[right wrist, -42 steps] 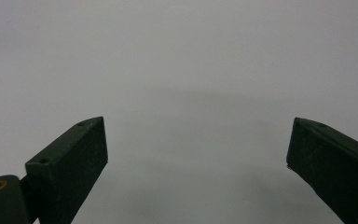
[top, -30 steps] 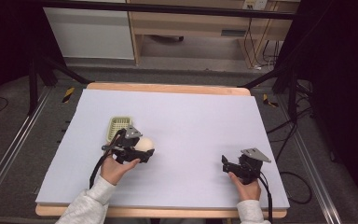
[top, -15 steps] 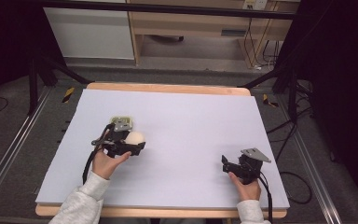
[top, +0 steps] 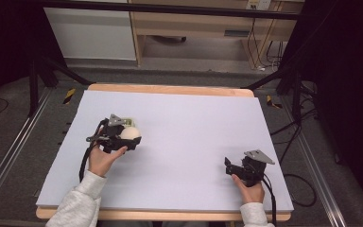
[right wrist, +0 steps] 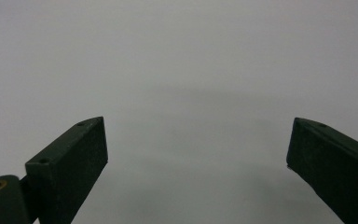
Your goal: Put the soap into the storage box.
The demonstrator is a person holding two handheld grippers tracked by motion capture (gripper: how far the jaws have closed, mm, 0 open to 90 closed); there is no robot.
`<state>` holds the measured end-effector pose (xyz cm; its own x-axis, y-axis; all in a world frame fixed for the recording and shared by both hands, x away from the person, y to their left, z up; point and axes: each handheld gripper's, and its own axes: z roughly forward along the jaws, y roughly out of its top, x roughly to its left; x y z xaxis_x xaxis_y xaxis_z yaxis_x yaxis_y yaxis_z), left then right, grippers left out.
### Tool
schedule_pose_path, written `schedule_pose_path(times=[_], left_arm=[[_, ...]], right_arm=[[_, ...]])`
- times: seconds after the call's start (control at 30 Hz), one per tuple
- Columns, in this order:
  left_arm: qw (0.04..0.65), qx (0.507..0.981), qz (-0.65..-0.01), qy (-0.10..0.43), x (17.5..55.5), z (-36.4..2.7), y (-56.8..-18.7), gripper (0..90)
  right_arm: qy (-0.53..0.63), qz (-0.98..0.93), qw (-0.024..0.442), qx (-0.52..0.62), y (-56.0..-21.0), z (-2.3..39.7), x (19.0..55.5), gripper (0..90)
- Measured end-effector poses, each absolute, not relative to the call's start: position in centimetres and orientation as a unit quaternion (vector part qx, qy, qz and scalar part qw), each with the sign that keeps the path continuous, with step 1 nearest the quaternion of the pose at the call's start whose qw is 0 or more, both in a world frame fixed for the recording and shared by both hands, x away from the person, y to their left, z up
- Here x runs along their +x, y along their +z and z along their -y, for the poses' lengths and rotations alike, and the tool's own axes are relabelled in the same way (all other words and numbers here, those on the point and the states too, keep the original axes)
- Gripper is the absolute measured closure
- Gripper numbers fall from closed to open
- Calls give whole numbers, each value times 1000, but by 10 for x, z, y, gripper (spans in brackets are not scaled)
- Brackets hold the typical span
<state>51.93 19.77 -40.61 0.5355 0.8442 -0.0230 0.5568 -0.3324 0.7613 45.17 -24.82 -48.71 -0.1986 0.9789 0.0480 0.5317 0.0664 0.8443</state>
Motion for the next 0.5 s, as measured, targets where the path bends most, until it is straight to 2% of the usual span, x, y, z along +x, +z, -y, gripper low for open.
schedule_pose_path(times=[0.5], left_arm=[[363,785,-459,200,535,-209,-410,242]], right_arm=[[386,-671,289,564,-487,248,452,55]])
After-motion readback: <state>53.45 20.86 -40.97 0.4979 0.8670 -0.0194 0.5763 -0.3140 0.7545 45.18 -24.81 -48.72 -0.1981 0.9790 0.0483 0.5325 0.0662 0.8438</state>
